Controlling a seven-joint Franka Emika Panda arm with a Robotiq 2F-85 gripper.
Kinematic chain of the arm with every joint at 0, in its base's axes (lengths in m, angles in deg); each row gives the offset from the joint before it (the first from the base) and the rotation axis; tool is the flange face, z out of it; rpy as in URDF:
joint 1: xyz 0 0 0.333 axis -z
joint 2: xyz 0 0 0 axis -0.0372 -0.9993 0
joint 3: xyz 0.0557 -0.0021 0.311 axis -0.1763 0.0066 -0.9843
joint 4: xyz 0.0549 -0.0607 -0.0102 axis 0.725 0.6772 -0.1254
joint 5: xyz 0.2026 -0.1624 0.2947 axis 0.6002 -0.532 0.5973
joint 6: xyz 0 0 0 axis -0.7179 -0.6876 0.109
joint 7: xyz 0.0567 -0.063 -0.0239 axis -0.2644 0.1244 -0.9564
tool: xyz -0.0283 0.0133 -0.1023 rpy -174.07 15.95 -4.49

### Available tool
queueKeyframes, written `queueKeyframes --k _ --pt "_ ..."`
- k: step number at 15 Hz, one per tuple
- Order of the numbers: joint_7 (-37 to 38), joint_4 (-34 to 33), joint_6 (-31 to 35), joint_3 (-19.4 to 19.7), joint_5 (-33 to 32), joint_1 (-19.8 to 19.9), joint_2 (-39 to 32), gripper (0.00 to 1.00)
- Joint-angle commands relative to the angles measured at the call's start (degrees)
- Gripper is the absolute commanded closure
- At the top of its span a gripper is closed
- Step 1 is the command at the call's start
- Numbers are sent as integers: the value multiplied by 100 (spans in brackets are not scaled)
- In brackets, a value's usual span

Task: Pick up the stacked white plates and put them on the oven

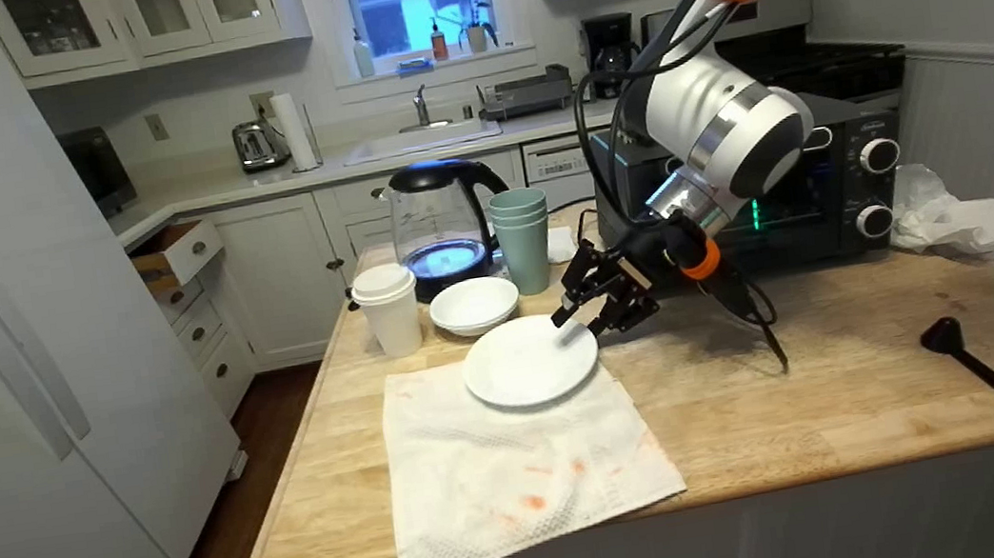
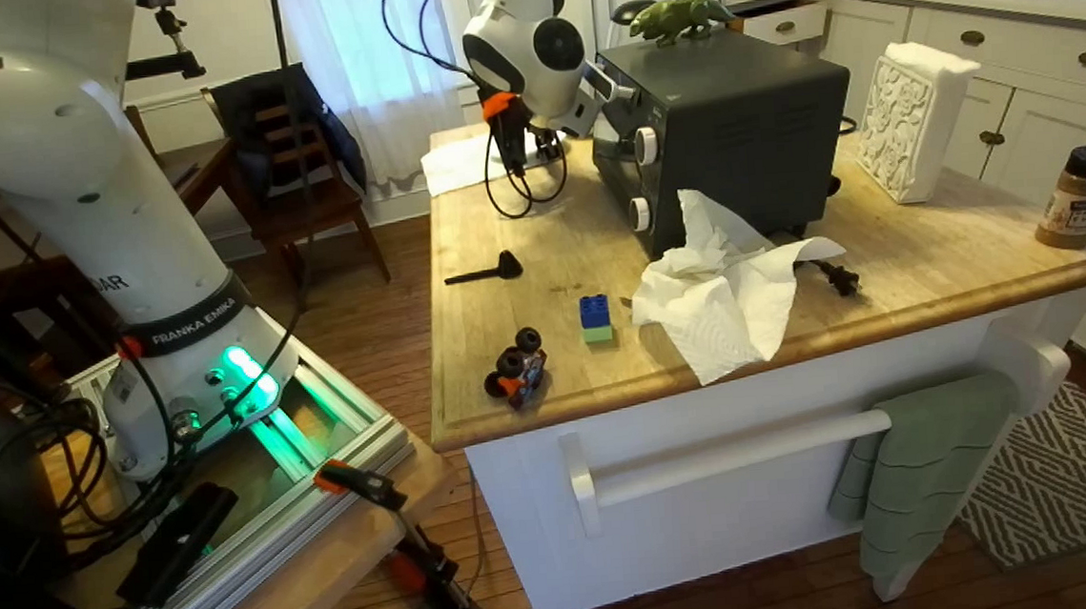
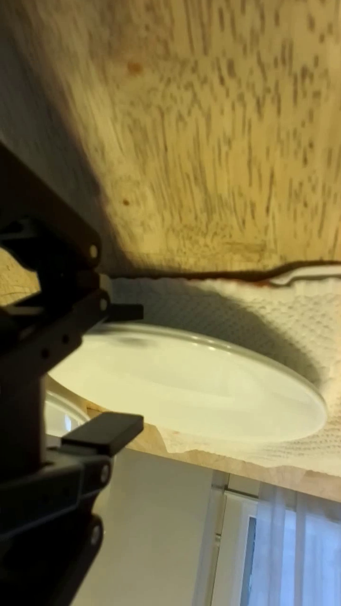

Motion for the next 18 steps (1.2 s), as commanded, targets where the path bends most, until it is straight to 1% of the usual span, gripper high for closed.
queueKeyframes --k 1,2,3,5,7,8,9,11,15,18 --pt "-255 -171 -286 181 405 -120 -216 67" --pt "-273 -178 -325 199 443 -137 -231 71" --pt "-270 -190 -356 219 454 -158 -245 82" --pt "-271 -210 -428 246 470 -185 -269 97" --pt "-277 -228 -488 278 495 -208 -294 100" --pt "-286 -237 -502 290 516 -221 -307 100" --pt "-292 -247 -503 299 521 -235 -321 97" --pt "-321 -231 -547 304 520 -244 -320 98" --pt "-659 -85 -1061 329 656 -103 -212 98" --pt "-981 180 -1366 404 831 -79 -32 98"
